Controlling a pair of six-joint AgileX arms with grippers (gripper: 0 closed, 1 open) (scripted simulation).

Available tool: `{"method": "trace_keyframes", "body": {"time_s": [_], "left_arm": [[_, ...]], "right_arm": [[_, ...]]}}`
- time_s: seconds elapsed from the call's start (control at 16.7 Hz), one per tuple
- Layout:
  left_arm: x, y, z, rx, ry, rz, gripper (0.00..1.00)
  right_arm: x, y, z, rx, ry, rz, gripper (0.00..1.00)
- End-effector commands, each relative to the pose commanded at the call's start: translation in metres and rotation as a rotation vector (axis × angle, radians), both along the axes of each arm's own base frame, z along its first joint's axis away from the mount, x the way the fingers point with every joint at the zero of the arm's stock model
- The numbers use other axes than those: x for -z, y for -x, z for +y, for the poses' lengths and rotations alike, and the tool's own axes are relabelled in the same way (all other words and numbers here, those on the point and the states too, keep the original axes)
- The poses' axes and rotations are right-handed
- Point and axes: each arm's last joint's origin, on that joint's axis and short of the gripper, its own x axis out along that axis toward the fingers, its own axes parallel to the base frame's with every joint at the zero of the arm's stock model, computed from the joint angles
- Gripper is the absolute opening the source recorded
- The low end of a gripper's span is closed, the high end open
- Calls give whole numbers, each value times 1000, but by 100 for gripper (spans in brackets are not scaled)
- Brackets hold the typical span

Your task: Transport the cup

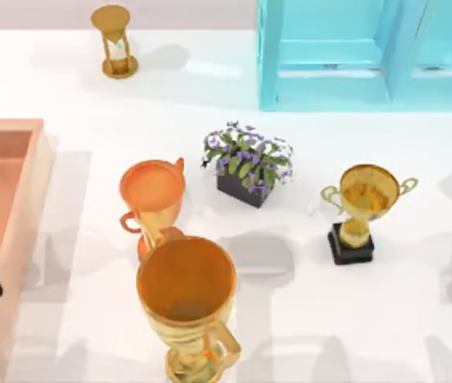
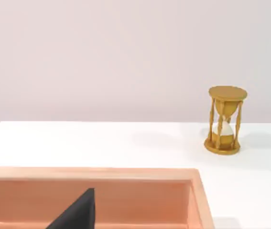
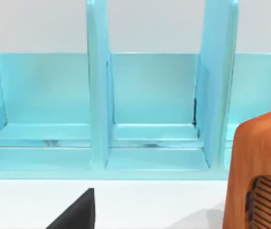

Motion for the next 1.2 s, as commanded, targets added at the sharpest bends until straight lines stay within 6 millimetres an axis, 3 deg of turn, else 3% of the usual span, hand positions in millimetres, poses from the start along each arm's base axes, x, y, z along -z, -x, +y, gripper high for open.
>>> {"method": "trace_keyframes", "body": {"time_s": [0.3,0.6,0.9,1.2], "left_arm": [[0,0,0,0,0,0,100],[0,0,0,0,0,0,100],[0,0,0,0,0,0,100],[0,0,0,0,0,0,100]], "right_arm": [[-10,0,-1,6,4,65,100],[-52,-14,-3,23,17,379,100],[-85,-66,-7,29,21,862,100],[-89,-133,-14,20,11,1303,100]]}}
